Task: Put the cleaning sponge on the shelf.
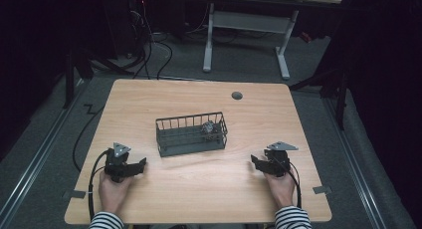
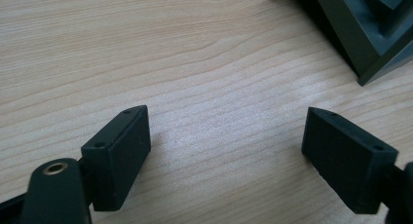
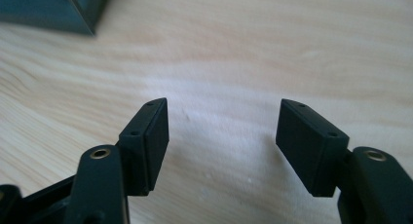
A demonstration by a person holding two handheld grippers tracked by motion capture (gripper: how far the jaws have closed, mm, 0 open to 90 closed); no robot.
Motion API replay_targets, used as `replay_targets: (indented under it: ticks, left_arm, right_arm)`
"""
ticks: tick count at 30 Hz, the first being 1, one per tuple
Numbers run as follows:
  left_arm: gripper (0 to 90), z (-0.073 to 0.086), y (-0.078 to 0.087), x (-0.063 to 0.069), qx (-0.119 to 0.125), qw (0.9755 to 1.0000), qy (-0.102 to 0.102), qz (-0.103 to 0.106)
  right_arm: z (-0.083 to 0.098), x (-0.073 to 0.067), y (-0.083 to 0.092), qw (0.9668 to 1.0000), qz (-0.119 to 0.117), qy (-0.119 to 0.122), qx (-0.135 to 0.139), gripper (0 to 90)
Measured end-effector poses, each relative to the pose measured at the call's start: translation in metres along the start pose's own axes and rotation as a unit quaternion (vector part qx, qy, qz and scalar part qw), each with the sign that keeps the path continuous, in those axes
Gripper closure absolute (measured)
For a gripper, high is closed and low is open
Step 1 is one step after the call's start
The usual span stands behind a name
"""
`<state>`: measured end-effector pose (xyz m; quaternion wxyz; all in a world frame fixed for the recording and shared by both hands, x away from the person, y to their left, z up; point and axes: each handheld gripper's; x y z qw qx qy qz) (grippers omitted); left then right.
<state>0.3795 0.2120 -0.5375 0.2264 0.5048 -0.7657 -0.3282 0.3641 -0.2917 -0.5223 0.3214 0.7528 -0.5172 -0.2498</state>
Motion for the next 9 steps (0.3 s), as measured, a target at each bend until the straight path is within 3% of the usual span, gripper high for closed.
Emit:
replay_targets:
  ticks: [3, 9]
  left_arm:
    - [18.1, 0.0000, -0.0001, 0.0001, 0.000, 1.0000, -0.001, 0.000]
    - [18.0, -0.0001, 0.0000, 0.0000, 0.000, 1.0000, -0.001, 0.000]
  right_arm:
    - [0.0079, -0.0027, -0.0047, 0.9994, 0.027, 0.019, 0.005, 36.0]
    - [0.0079, -0.0024, -0.0048, 0.9994, 0.030, 0.015, 0.004, 33.2]
Point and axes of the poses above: each handheld gripper's, and its own axes: y roughly backward along the jaws, z roughly out of its underside, x roughly to its right, and after that the axes turned 4 degrees about -x, right-handed
